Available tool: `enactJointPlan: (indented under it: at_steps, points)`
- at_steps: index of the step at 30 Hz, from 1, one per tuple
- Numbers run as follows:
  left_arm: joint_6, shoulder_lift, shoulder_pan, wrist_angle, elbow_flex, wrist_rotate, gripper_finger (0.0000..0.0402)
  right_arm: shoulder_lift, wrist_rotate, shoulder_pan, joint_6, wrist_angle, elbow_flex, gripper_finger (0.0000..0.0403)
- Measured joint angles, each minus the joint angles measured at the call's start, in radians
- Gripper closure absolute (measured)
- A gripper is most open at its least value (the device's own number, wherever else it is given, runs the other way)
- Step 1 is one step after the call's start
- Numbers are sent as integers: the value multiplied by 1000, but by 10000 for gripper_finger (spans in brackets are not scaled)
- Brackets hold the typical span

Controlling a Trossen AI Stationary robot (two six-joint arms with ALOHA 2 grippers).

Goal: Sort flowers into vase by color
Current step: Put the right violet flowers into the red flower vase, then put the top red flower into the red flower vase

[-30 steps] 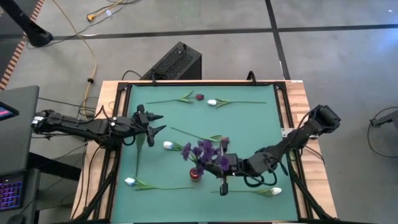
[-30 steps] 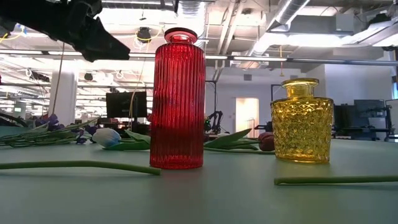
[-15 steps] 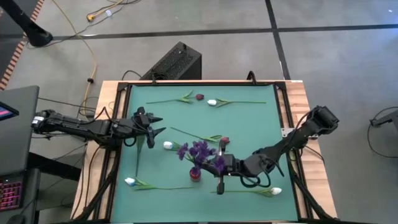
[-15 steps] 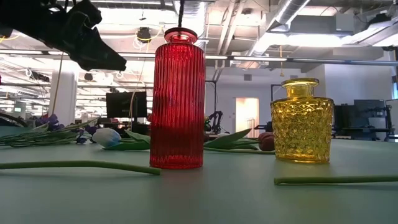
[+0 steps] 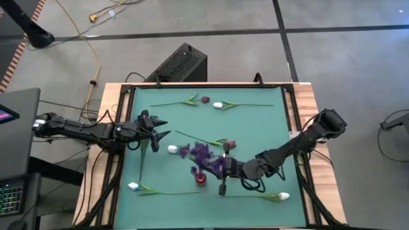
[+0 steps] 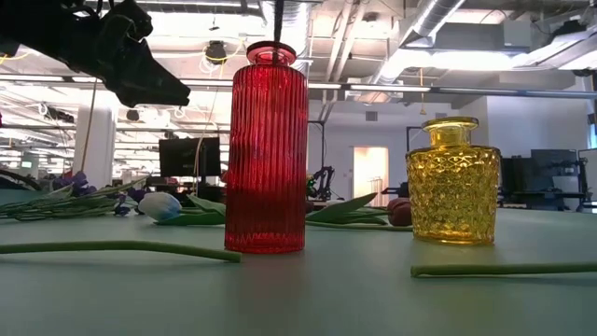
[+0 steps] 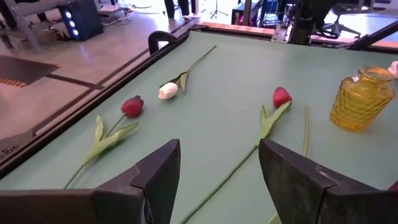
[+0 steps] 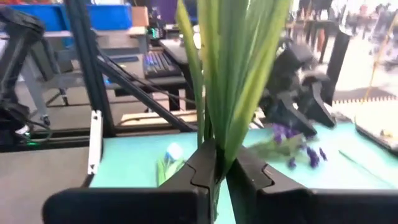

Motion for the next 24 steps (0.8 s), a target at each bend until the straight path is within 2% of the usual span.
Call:
enactJointPlan:
  at_steps: [4,7,13,18,21,24]
  points:
    - [-10,0,0,-7,0,8,194,10,-69,-38,64,-55,0,337]
    - [-11,0,0,-8,0,22,194,1,-145,-65,115,-96,0,316]
    - [-8,0,0,-5,0,32,194,-61,-310,-79,149,-206,0,218]
    - [33,0,0,19,0,36,194,-171,-355,-89,194,-432,11,139]
    - [73,0,0,74,0,35,194,-245,-351,-95,196,-614,11,119]
    - [110,0,1,138,0,15,194,-312,-350,-119,222,-776,11,117]
